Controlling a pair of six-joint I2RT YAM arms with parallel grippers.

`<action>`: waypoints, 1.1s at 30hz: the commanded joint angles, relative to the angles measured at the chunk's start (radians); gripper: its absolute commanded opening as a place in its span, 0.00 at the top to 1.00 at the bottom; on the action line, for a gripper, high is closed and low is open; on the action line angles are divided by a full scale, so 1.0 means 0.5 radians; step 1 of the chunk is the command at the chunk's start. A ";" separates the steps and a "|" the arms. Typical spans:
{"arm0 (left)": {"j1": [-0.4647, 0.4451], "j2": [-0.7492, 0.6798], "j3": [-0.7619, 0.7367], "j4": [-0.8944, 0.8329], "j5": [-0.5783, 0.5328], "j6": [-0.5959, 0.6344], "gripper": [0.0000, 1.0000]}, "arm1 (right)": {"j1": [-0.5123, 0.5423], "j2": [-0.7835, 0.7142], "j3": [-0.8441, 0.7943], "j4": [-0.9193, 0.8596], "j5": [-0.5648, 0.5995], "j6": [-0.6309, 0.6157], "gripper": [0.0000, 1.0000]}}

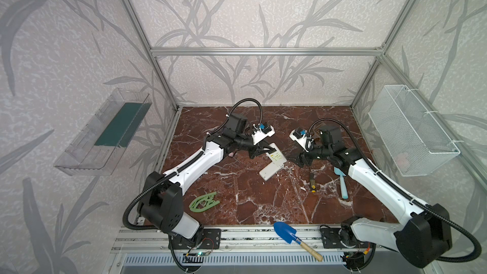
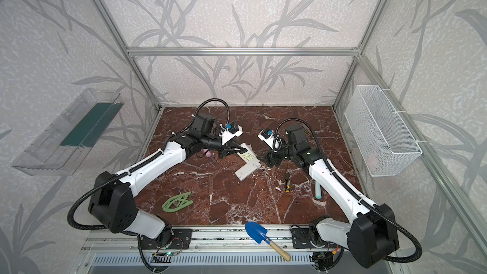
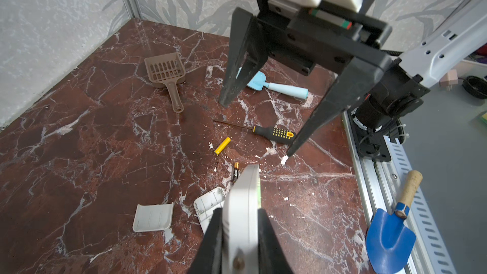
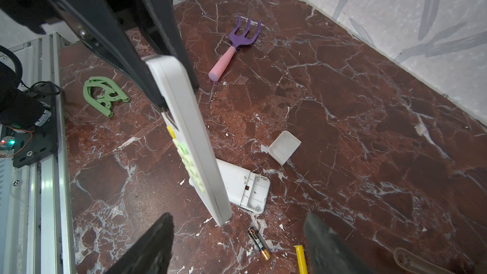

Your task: Unload the batteries from the remote control

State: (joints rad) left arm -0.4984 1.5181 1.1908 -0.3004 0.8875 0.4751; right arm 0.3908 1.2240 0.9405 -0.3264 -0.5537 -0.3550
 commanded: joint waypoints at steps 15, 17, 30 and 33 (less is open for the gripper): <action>0.021 -0.091 0.005 0.109 0.229 0.179 1.00 | 0.030 0.007 -0.141 0.108 -0.270 -0.125 0.26; 0.027 -0.092 0.013 0.110 0.250 0.173 1.00 | 0.030 0.032 -0.147 0.129 -0.258 -0.128 0.26; 0.040 -0.131 -0.033 0.183 0.387 0.117 1.00 | 0.083 0.195 -0.106 0.239 -0.365 -0.192 0.31; 0.049 -0.134 -0.038 0.200 0.394 0.104 1.00 | 0.090 0.212 -0.110 0.279 -0.377 -0.189 0.36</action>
State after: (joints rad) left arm -0.4820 1.4860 1.1805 -0.2344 1.0348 0.5236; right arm 0.4282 1.3262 0.8715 -0.2226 -0.7158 -0.4385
